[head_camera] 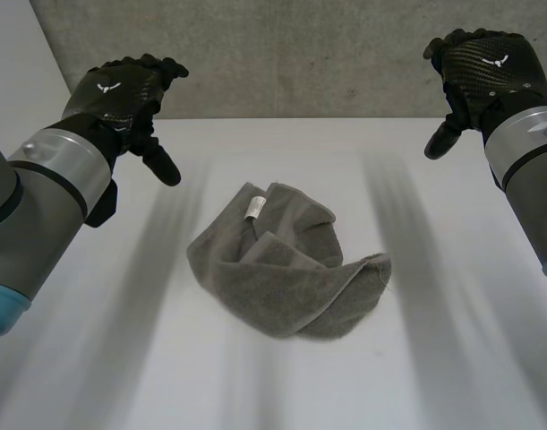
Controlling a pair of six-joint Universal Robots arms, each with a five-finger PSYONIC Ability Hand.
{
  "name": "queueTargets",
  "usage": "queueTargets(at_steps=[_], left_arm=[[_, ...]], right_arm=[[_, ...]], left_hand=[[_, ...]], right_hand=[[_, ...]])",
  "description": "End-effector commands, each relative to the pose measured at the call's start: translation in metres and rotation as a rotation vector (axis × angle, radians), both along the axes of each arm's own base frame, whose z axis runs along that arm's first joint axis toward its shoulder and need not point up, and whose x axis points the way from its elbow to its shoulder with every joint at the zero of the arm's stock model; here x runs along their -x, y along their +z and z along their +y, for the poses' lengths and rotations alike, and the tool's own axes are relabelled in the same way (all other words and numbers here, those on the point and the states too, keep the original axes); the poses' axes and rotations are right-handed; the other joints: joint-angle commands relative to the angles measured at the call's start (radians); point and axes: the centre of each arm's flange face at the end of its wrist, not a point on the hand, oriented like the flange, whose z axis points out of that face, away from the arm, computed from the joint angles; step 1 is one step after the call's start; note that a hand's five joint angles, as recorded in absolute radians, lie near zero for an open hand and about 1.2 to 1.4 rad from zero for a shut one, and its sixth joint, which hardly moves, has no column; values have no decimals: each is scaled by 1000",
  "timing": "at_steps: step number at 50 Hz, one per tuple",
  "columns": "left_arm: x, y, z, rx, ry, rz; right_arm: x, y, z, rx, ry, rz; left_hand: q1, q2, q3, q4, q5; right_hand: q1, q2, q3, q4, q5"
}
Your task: Fold the towel.
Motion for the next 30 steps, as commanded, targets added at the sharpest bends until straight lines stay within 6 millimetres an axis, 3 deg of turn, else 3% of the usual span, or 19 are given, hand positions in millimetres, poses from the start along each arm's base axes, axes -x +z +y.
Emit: queueTargets(at_steps=[1, 8, 11, 14, 16, 17, 19, 20, 27, 28, 30], left_arm=[[0, 4, 3, 9, -7, 7], [11, -9, 19, -32, -62, -1], [19, -24, 30, -79, -98, -12], [28, -41, 41, -131, -137, -20], [42, -70, 46, -199, -173, -63], [42, -71, 46, -199, -173, -64], [52, -95, 53, -254, -206, -107], [52, -95, 53, -254, -207, -107], [65, -153, 56, -365, -234, -202], [65, -153, 56, -365, -234, -202], [66, -161, 55, -374, -234, -208]], right_arm=[[-3, -1, 1, -18, 52, 41], [-12, -20, 15, -63, 290, 297], [-15, -30, 25, -78, 373, 387], [-16, -39, 31, -101, 428, 446], [-16, -44, 34, -122, 451, 462], [-16, -44, 34, -122, 451, 462], [-19, -57, 37, -184, 495, 466], [-19, -57, 37, -185, 495, 466], [-24, -102, 39, -376, 607, 475], [-24, -102, 39, -376, 607, 475], [-26, -124, 37, -440, 623, 503]], left_hand=[[49, 51, 50, 51, 42], [193, 194, 194, 195, 186], [249, 250, 250, 251, 242], [252, 253, 252, 254, 244], [249, 250, 250, 251, 242], [249, 250, 250, 251, 242], [246, 247, 247, 248, 239], [246, 247, 247, 248, 239], [140, 142, 141, 142, 133], [140, 142, 141, 142, 133], [146, 148, 147, 148, 139]], right_hand=[[-58, -76, -72, -85, -62], [-58, -76, -72, -85, -62], [-58, -76, -72, -85, -62], [-42, -61, -56, -70, -46], [-33, -51, -47, -60, -37], [-33, -51, -47, -60, -37], [8, -10, -6, -19, 4], [8, -10, -6, -19, 5], [8, -10, -6, -19, 5], [8, -10, -6, -19, 5], [87, 69, 73, 60, 83]])
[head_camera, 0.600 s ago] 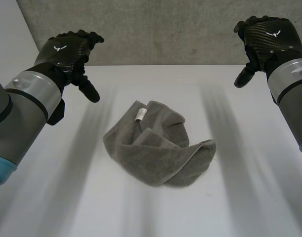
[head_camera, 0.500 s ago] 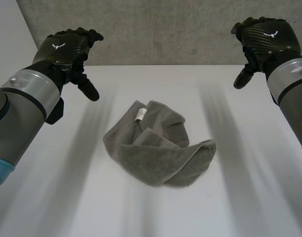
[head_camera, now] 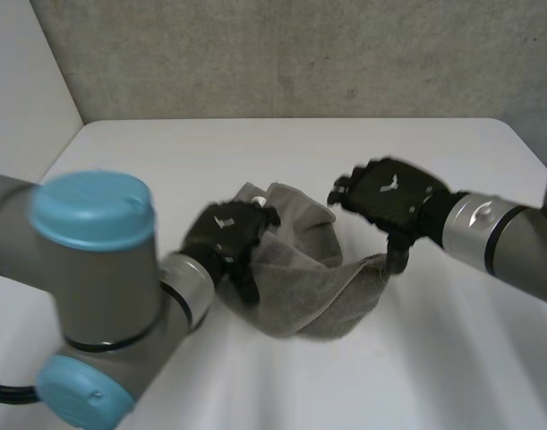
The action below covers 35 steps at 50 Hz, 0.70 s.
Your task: Fold the towel.
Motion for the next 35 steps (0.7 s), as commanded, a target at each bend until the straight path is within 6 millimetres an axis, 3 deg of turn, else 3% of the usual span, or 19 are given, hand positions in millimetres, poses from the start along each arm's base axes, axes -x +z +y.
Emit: queueTargets(at_steps=[1, 4, 6, 8, 9, 10, 14, 15, 16, 17, 18, 19, 22, 24, 25, 27, 29, 33, 35], left_arm=[[8, -44, -4, -63, -10, -57], [8, -54, -7, -69, -6, -66], [9, -55, -8, -64, -5, -62], [11, -54, -11, -45, -5, -46], [11, -54, -11, -45, -5, -45], [12, -52, -13, -32, -5, -34], [14, -41, -18, 13, -2, -2], [16, -26, -22, 62, -2, 26], [18, -3, -27, 137, 0, 71], [18, -3, -27, 138, 0, 71], [20, 25, -33, 233, 3, 130], [22, 56, -39, 345, 11, 208], [22, 85, -43, 459, 21, 298], [16, 141, -46, 690, 47, 472], [16, 142, -46, 691, 47, 473], [6, 176, -46, 839, 68, 578], [3, 177, -46, 846, 72, 575], [-1, 167, -46, 799, 74, 538], [-5, 144, -46, 711, 77, 467]], right_arm=[[-5, -47, -2, -160, 32, 68], [-5, -64, -5, -187, 43, 109], [-6, -73, -8, -201, 43, 125], [-6, -72, -11, -195, 36, 123], [-6, -72, -11, -195, 36, 123], [-7, -69, -14, -180, 23, 116], [-11, -40, -32, -65, -66, -6], [-11, -40, -32, -65, -66, -7], [-11, -7, -36, 38, -96, -115], [-11, 28, -37, 137, -125, -257], [-11, 28, -37, 138, -125, -258], [-8, 59, -38, 213, -156, -420], [2, 93, -38, 280, -198, -718], [5, 110, -32, 303, -184, -848], [10, 119, -25, 307, -173, -915], [13, 115, -22, 291, -184, -914], [12, 106, -21, 272, -195, -879], [11, 83, -9, 244, -207, -639], [9, 76, -3, 244, -183, -548]], left_hand=[[21, 24, 24, 23, 27], [106, 108, 108, 107, 112], [244, 247, 247, 246, 251], [805, 807, 807, 806, 811], [808, 811, 810, 809, 814], [1061, 1063, 1063, 1062, 1067], [1063, 1066, 1065, 1065, 1069], [1063, 1066, 1065, 1065, 1069], [1063, 1066, 1065, 1065, 1069], [1063, 1066, 1065, 1065, 1069], [1063, 1066, 1065, 1065, 1069], [1063, 1066, 1065, 1065, 1069], [1063, 1066, 1065, 1065, 1069], [1063, 1066, 1065, 1065, 1069], [1063, 1066, 1065, 1065, 1069], [1063, 1066, 1065, 1065, 1069], [1063, 1066, 1065, 1065, 1069], [1063, 1066, 1065, 1065, 1069], [1063, 1066, 1065, 1065, 1069]], right_hand=[[85, 69, 74, 60, 82], [299, 284, 288, 274, 297], [711, 695, 699, 686, 708], [963, 947, 952, 938, 961], [966, 950, 954, 941, 963], [1160, 1144, 1148, 1135, 1157], [1162, 1146, 1150, 1137, 1159], [1162, 1146, 1150, 1137, 1159], [1162, 1146, 1150, 1137, 1159], [1162, 1146, 1150, 1137, 1159], [1162, 1146, 1150, 1137, 1159], [1162, 1146, 1150, 1137, 1159], [1162, 1146, 1150, 1137, 1159], [1162, 1146, 1150, 1137, 1159], [1162, 1146, 1150, 1137, 1159], [1162, 1146, 1150, 1137, 1159], [1162, 1146, 1150, 1137, 1159], [1162, 1146, 1150, 1137, 1159], [1162, 1146, 1150, 1137, 1159]])
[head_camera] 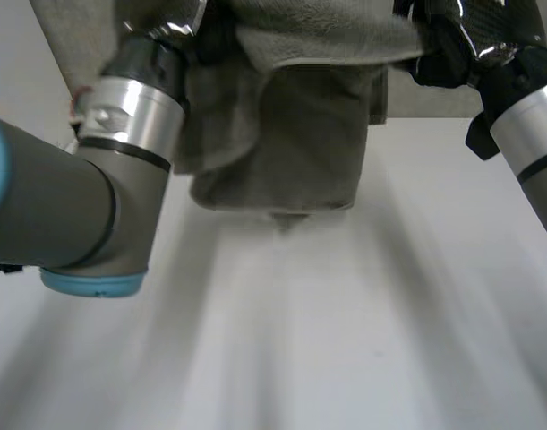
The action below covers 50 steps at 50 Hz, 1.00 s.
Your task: Fold the towel.
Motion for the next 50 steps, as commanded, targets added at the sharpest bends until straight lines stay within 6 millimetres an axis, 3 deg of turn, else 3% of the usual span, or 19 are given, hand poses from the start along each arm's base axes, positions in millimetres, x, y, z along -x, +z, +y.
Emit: queueTargets(at_steps=[1, 3, 4, 8, 9, 11, 12, 14, 19, 21, 22, 23, 25, 29, 32, 34, 41, 49, 50], left_arm=[[-11, -25, -1, -98, 15, -70], [-14, -36, -1, -137, 17, -102], [-17, -51, -2, -187, 20, -142], [-34, -86, -14, -314, 45, -240], [-34, -86, -14, -315, 45, -240], [-45, -116, -30, -409, 79, -290], [-45, -116, -30, -409, 79, -290], [-49, -126, -37, -442, 98, -308], [-71, -151, -65, -494, 190, -375], [-76, -158, -71, -500, 215, -400], [-76, -158, -71, -501, 215, -400], [-81, -162, -76, -498, 237, -423], [-84, -165, -79, -496, 254, -444], [-85, -169, -82, -496, 266, -470], [-87, -172, -82, -504, 268, -473], [-87, -174, -81, -507, 269, -478], [-88, -178, -82, -515, 274, -487], [-99, -180, -89, -531, 306, -480], [-102, -180, -90, -535, 312, -478]], right_arm=[[-3, -34, 18, -77, -13, 315], [-10, -52, 32, -76, 43, 496], [-10, -52, 32, -76, 43, 497], [-19, -90, 54, -176, 157, 722], [-19, -90, 54, -176, 157, 723], [-28, -118, 65, -269, 247, 797], [-28, -118, 65, -270, 247, 798], [-48, -140, 83, -306, 342, 815], [-70, -172, 95, -383, 416, 783], [-75, -178, 93, -405, 418, 751], [-77, -180, 88, -424, 407, 717], [-77, -180, 88, -424, 407, 717], [-79, -176, 77, -447, 359, 643], [-75, -161, 63, -434, 244, 568], [-69, -156, 54, -431, 171, 538], [-54, -153, 36, -436, 65, 509], [-38, -164, 27, -487, 8, 517], [-40, -190, 36, -559, 72, 571], [-40, -193, 36, -565, 90, 572]], left_hand=[[237, 181, 182, 180, 202], [237, 181, 182, 180, 202], [237, 181, 182, 180, 202], [237, 181, 182, 180, 202], [237, 181, 182, 180, 202], [237, 181, 182, 180, 202], [237, 181, 182, 180, 202], [237, 181, 182, 180, 202], [237, 181, 182, 180, 202], [237, 181, 182, 180, 202], [237, 181, 182, 180, 202], [237, 181, 182, 180, 202], [237, 181, 182, 180, 202], [237, 181, 182, 180, 202], [237, 181, 182, 180, 202], [237, 181, 182, 180, 202], [237, 181, 182, 180, 202], [-329, -385, -384, -387, -364], [-524, -580, -579, -581, -559]], right_hand=[[61, 69, 57, 63, 67], [61, 69, 57, 63, 67], [61, 69, 57, 63, 67], [61, 69, 57, 63, 67], [61, 69, 57, 63, 67], [61, 69, 57, 63, 67], [61, 69, 57, 63, 67], [61, 69, 57, 63, 67], [61, 69, 57, 63, 67], [7, 15, 3, 9, 12], [-398, -390, -402, -396, -392], [-402, -394, -406, -400, -396], [-885, -876, -888, -883, -879], [-1097, -1089, -1101, -1095, -1091], [-1104, -1095, -1107, -1102, -1098], [-1104, -1095, -1107, -1102, -1098], [-1086, -1078, -1090, -1084, -1080], [-980, -972, -984, -978, -975], [-951, -943, -955, -949, -946]])
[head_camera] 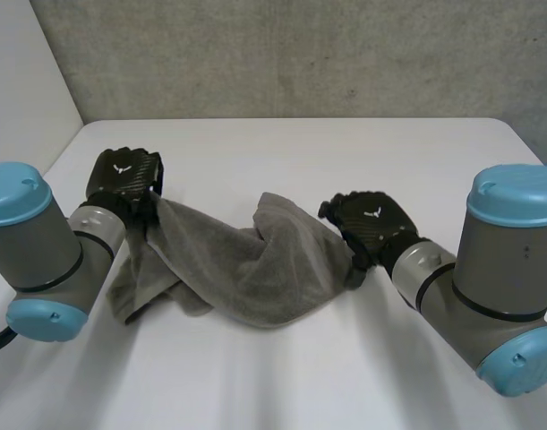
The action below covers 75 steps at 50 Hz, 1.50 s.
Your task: Fold the towel.
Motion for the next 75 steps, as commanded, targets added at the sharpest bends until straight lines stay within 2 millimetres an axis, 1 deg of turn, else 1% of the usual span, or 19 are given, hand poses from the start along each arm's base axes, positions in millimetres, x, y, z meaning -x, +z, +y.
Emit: queueTargets(at_steps=[1, 5, 6, 9, 11, 16, 20, 22, 25, 34, 42, 53, 55, 56, 57, 59, 64, 68, 75], left_arm=[[-11, -2, -4, -12, 29, 0], [-13, 5, 1, -1, 30, 0], [-14, 17, 5, 22, 30, 8], [-17, 28, 10, 42, 33, 16], [-24, 49, 22, 86, 42, 29], [-31, 64, 46, 110, 38, 34], [-30, 58, 64, 78, 1, 25], [-29, 48, 81, 32, -42, 14], [-30, 35, 93, -19, -63, 3], [-32, 16, 105, -90, -72, -13], [-19, 5, 125, -133, -168, -21], [-8, -14, 132, -202, -275, -24], [-8, -16, 131, -207, -276, -25], [-8, -16, 131, -207, -276, -25], [-6, -18, 130, -210, -279, -26], [-5, -21, 128, -211, -281, -27], [-1, -28, 122, -196, -287, -25], [10, -31, 118, -141, -317, -18], [21, -39, 112, -118, -339, -15]], right_arm=[[-3, -21, 7, -71, 66, 21], [-9, -26, 20, -95, 139, 8], [-10, -28, 22, -99, 148, 8], [-13, -31, 29, -95, 163, -2], [-15, -33, 33, -92, 173, -2], [-16, -37, 39, -88, 185, -4], [-21, -39, 48, -82, 214, -7], [-25, -39, 53, -78, 234, -9], [-34, -39, 63, -59, 269, -15], [-47, -55, 63, -63, 301, 3], [-53, -65, 56, -71, 297, 11], [-59, -72, 46, -55, 262, 25], [-58, -71, 42, -45, 240, 25], [-58, -71, 42, -44, 239, 25], [-57, -70, 39, -38, 220, 20], [-57, -67, 36, -28, 202, 13], [-55, -59, 32, 2, 180, 0], [-53, -38, 35, 37, 175, -24], [-43, -20, 34, 61, 152, -43]], left_hand=[[-476, -474, -475, -473, -474], [-697, -695, -696, -695, -695], [-704, -702, -703, -701, -702], [-710, -707, -709, -707, -708], [-698, -696, -697, -696, -696], [-663, -661, -662, -660, -661], [-633, -631, -632, -631, -631], [-607, -605, -606, -605, -605], [-563, -561, -562, -561, -561], [-492, -490, -491, -490, -490], [-513, -511, -512, -510, -511], [-625, -622, -623, -622, -623], [-624, -622, -623, -622, -623], [-624, -622, -623, -622, -623], [-622, -619, -621, -619, -620], [-619, -616, -618, -616, -617], [-610, -608, -609, -607, -608], [-604, -602, -603, -602, -602], [-586, -584, -585, -584, -584]], right_hand=[[72, 66, 74, 79, 69], [127, 121, 130, 135, 125], [139, 133, 142, 147, 137], [154, 148, 156, 162, 151], [163, 157, 165, 170, 160], [175, 168, 177, 182, 172], [177, 171, 180, 185, 175], [175, 168, 177, 182, 172], [175, 168, 177, 182, 172], [207, 201, 209, 214, 204], [307, 301, 309, 314, 304], [612, 606, 615, 620, 609], [848, 842, 851, 856, 846], [850, 844, 852, 857, 847], [1027, 1021, 1030, 1035, 1025], [1083, 1077, 1086, 1091, 1081], [1084, 1078, 1086, 1091, 1081], [1084, 1078, 1086, 1091, 1081], [1084, 1078, 1086, 1091, 1081]])
